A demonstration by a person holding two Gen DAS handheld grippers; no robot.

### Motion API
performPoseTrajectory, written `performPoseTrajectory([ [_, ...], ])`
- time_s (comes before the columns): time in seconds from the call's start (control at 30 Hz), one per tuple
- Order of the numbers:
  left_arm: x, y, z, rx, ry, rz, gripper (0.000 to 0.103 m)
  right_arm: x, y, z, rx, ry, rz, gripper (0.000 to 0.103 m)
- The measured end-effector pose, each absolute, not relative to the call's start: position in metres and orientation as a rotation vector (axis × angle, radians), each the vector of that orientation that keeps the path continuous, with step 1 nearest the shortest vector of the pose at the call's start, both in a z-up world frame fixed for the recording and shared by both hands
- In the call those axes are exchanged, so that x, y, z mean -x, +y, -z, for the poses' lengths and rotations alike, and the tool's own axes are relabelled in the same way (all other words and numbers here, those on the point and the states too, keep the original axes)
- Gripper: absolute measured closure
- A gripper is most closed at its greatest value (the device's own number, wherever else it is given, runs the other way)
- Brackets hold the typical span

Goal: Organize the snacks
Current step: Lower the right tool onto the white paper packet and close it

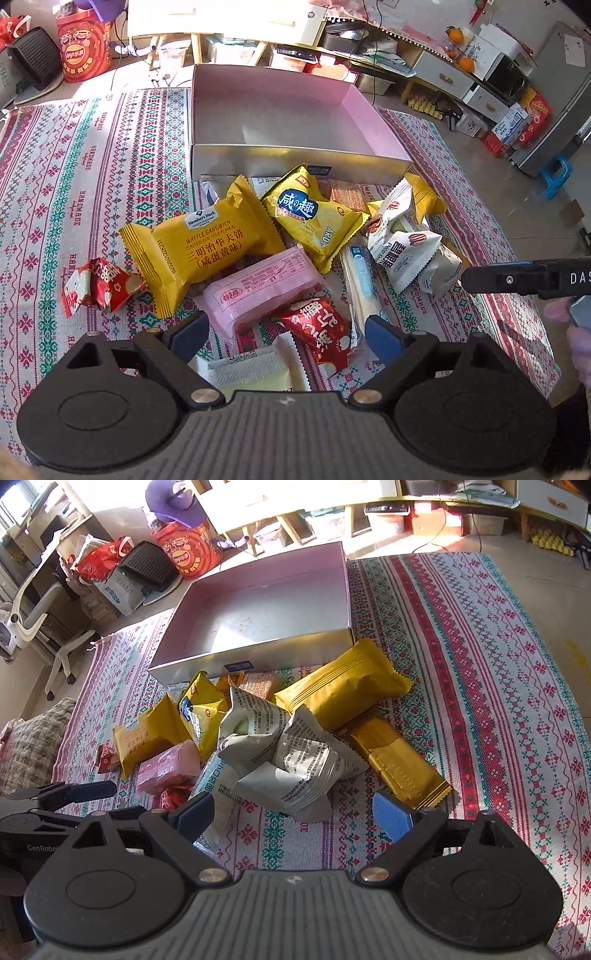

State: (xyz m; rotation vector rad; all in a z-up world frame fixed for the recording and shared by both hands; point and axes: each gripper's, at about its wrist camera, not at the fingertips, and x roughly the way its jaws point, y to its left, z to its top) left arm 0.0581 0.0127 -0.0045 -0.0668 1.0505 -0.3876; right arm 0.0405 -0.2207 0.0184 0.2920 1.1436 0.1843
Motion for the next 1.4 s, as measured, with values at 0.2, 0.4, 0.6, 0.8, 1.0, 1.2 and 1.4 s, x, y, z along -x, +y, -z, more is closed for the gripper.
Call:
performPoseTrajectory([
  [0.2,-0.069,-0.001,0.009,-0.058,1.020,0.489,0.028,-0.054,-0.226,-0.015,-0.390,1.174,-0.170,0.017],
  [0.4,-0.076,-0.002,0.017,-0.113,1.032,0.519,0.033,-0.063,-0.220,0.000,-0.443,1.238,-0.157,0.032],
  [0.6,-0.084,0.009,0.020,-0.103,1.022,0.539,0.033,-0.061,-0.218,0.007,-0.482,1.236,-0.161,0.042],
  [0.8,-0.082,0.005,0.027,-0.148,1.007,0.564,0.022,-0.058,-0.217,0.002,-0.475,1.217,-0.160,0.046],
  [1.0,-0.084,-0.002,0.043,-0.209,1.037,0.514,0.025,-0.048,-0.219,-0.014,-0.449,1.164,-0.166,0.048],
  [1.2,-0.083,-0.005,0.035,-0.186,1.064,0.443,0.047,-0.043,-0.230,-0.025,-0.478,1.127,-0.154,0.048],
  [1.4,-0.079,-0.008,0.033,-0.125,1.092,0.382,0.056,-0.043,-0.230,-0.031,-0.471,1.098,-0.154,0.048],
])
